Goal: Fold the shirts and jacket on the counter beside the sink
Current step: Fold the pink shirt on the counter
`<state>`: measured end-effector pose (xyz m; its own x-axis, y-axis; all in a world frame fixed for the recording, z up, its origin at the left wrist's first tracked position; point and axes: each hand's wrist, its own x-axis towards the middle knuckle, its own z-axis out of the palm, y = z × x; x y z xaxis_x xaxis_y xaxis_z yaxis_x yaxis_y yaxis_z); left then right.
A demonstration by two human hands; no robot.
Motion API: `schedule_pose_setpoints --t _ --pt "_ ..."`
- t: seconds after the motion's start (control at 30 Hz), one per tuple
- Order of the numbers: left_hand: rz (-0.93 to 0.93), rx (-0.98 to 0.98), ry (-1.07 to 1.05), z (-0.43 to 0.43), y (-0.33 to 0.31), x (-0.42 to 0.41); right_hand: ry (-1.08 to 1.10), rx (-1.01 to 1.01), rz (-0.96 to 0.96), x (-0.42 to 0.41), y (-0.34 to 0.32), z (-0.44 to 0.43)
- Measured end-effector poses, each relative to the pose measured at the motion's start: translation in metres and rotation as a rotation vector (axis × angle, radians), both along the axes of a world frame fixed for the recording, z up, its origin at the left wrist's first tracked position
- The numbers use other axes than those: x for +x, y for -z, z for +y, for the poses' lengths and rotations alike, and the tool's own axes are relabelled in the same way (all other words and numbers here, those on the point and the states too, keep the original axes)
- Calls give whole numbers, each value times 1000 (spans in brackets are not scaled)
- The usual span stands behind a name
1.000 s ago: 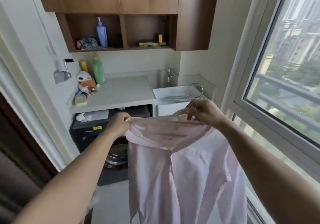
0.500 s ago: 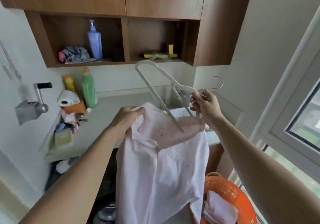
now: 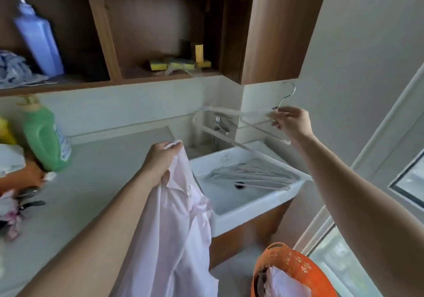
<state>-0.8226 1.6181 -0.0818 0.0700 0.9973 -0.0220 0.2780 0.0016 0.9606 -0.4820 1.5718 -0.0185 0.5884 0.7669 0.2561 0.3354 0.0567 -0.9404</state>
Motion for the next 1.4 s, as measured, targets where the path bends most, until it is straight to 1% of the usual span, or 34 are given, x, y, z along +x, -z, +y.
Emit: schedule_pose_setpoints --t 0.07,0.13,0.2,0.33,0.43,0.47,0.5,0.57,0.63,0.7,0.8,0.87,0.9,1.0,1.03,1.1,1.17,1.23,1.3,1.4 --pt "17 -24 -6 36 8 19 -2 -149 -150 28 29 41" --pt "57 -34 5 69 10 39 -23 -275 -258 52 59 78" --pt "103 -34 19 100 13 60 -16 -388 -300 75 92 111" --pt "172 -54 7 153 18 86 -42 -602 -323 112 149 175" --pt "185 -64 26 182 26 86 41 -770 -428 129 175 217" --pt "202 -72 26 189 28 82 52 -808 -447 127 182 230" --pt "211 -83 28 195 30 78 33 -804 -449 121 185 241" --pt "198 -101 35 206 36 69 -128 -693 -400 95 189 264" --pt "160 -98 73 209 40 63 -395 -573 -278 57 189 274" --pt "136 -82 95 208 39 54 -683 -540 -208 12 187 275" --pt "138 -33 105 198 30 36 -1069 -578 -152 -49 178 267" --pt "127 8 84 186 21 20 -1219 -669 -191 -80 172 258" --pt "119 27 60 178 16 10 -1246 -719 -261 -93 170 252" --pt "66 61 -31 150 3 -29 -1172 -774 -620 -118 161 226" --pt "42 73 -60 139 0 -45 -1140 -767 -680 -125 158 215" --pt "31 113 -117 117 -3 -75 -1076 -759 -705 -139 149 191" --pt "69 181 -198 94 -1 -109 -969 -740 -769 -162 131 167" --pt "138 258 -289 71 0 -146 -865 -684 -839 -189 110 144" --pt "202 278 -360 53 3 -183 -836 -602 -874 -215 88 123" --pt "384 241 -388 31 0 -236 -833 -489 -821 -245 55 101"
